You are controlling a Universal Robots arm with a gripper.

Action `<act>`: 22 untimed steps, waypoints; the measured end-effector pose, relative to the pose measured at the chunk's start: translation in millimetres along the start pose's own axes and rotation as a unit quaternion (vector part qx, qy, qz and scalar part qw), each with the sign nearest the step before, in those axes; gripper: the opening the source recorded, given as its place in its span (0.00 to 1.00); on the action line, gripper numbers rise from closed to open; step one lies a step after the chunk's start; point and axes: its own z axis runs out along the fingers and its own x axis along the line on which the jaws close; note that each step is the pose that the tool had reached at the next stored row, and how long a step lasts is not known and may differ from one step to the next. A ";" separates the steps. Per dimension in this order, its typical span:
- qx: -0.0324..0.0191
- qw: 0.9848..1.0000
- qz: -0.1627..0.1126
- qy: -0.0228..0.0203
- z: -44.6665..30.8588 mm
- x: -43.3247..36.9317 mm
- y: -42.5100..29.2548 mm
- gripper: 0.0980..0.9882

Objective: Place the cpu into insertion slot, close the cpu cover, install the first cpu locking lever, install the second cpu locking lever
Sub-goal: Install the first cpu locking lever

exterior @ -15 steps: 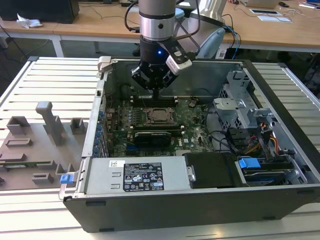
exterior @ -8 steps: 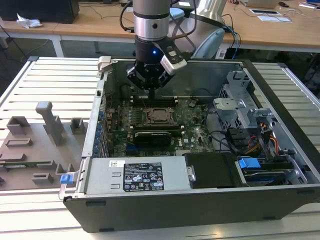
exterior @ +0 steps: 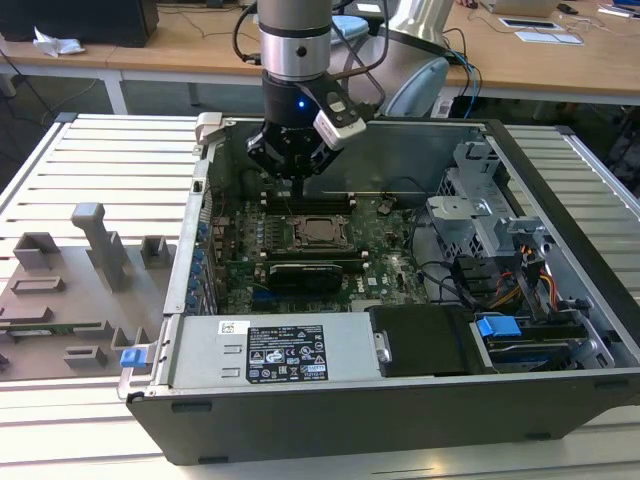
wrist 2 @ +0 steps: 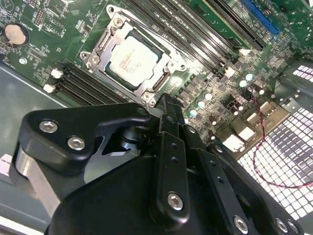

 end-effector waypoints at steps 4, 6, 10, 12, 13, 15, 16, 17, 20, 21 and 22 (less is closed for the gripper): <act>0.000 1.000 0.000 0.000 -0.3 0.3 5.9 0.01; 0.000 1.000 0.000 0.000 -0.6 8.1 8.4 0.01; 0.000 1.000 0.000 0.000 -1.3 26.8 11.1 0.01; 0.000 1.000 0.000 0.000 -1.5 33.1 11.9 0.01; 0.000 1.000 0.000 0.000 -1.6 37.2 12.5 0.01; 0.000 1.000 0.000 0.000 -1.9 43.4 13.5 0.01; 0.000 1.000 0.000 0.000 -1.9 45.9 14.4 0.01; 0.000 1.000 0.000 0.000 -2.1 48.1 15.7 0.01; 0.000 1.000 0.000 0.000 -2.4 50.3 19.1 0.01; 0.000 1.000 0.000 0.000 -2.3 50.6 20.2 0.01; 0.000 1.000 0.000 0.000 -1.5 50.5 21.1 0.01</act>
